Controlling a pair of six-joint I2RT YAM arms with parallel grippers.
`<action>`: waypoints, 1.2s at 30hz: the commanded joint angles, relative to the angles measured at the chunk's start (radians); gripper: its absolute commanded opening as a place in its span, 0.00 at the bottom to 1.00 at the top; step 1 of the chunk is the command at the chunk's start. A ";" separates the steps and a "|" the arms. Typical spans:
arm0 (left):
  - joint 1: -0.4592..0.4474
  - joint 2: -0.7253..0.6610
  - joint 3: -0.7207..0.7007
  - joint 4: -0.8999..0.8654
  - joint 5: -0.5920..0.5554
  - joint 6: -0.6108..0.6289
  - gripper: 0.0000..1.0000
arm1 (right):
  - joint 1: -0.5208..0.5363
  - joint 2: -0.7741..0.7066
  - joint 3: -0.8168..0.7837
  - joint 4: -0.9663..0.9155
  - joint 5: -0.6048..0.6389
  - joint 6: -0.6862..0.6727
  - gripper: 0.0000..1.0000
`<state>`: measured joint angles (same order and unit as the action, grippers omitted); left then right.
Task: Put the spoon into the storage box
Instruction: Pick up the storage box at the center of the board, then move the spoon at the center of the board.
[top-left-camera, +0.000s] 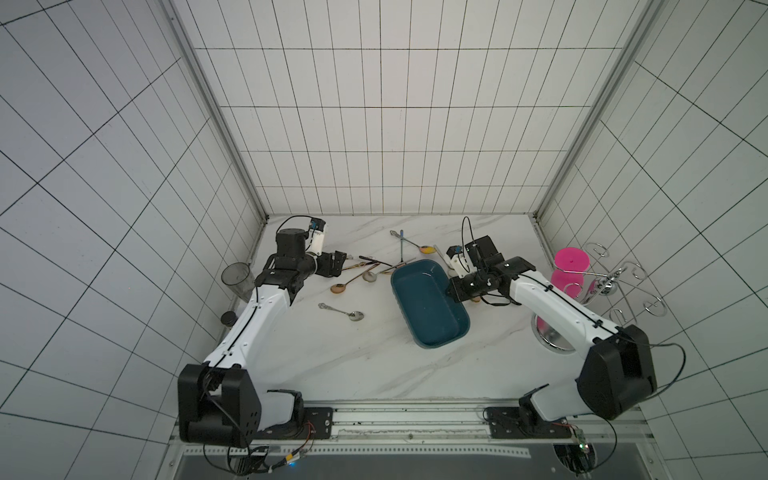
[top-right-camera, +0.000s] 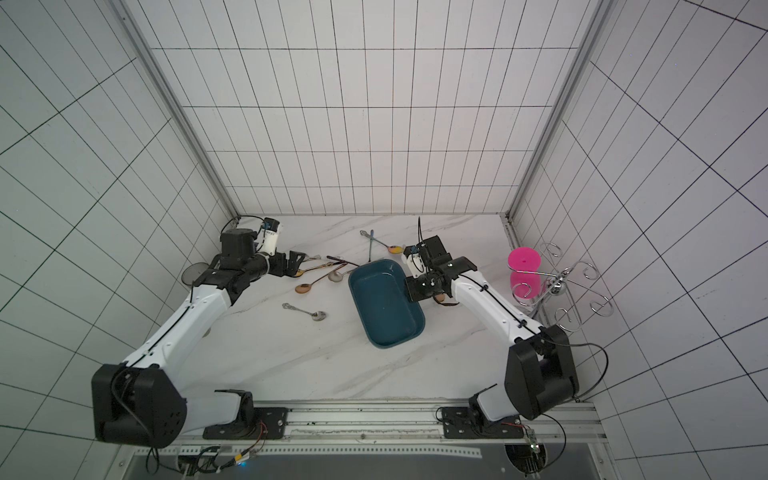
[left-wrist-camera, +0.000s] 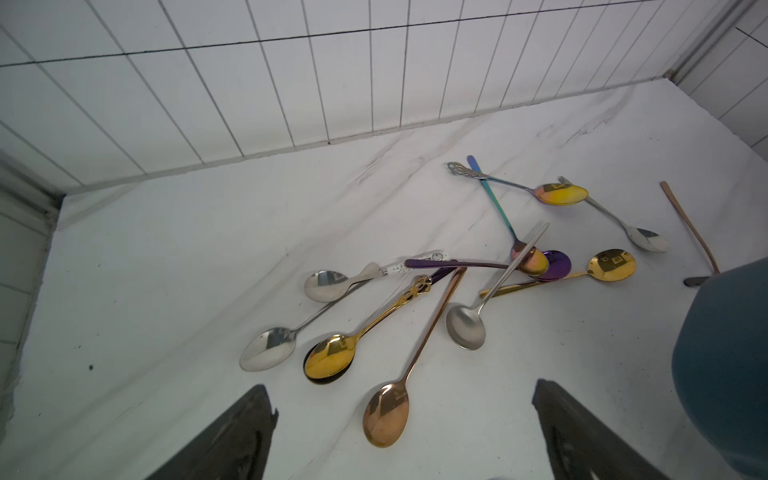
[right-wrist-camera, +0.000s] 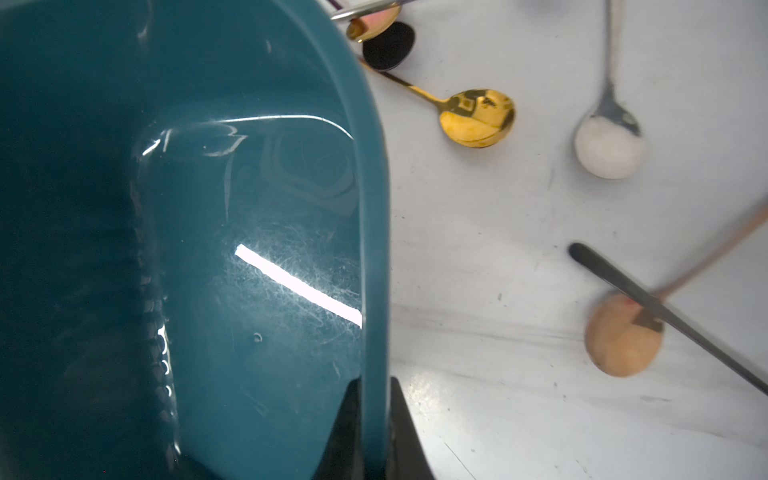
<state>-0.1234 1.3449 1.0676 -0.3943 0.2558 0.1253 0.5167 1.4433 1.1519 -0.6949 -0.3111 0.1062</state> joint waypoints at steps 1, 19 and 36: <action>-0.099 0.100 0.109 -0.087 -0.030 0.072 0.99 | -0.039 -0.062 0.034 -0.070 0.026 0.082 0.00; -0.316 0.863 0.848 -0.472 -0.263 -0.066 0.36 | -0.130 -0.215 -0.014 -0.131 0.044 0.140 0.00; -0.321 1.171 1.132 -0.558 -0.226 -0.038 0.19 | -0.133 -0.244 -0.051 -0.133 0.031 0.162 0.00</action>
<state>-0.4389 2.4920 2.2215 -0.9306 0.0025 0.0875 0.3920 1.2312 1.1305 -0.8185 -0.2749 0.2508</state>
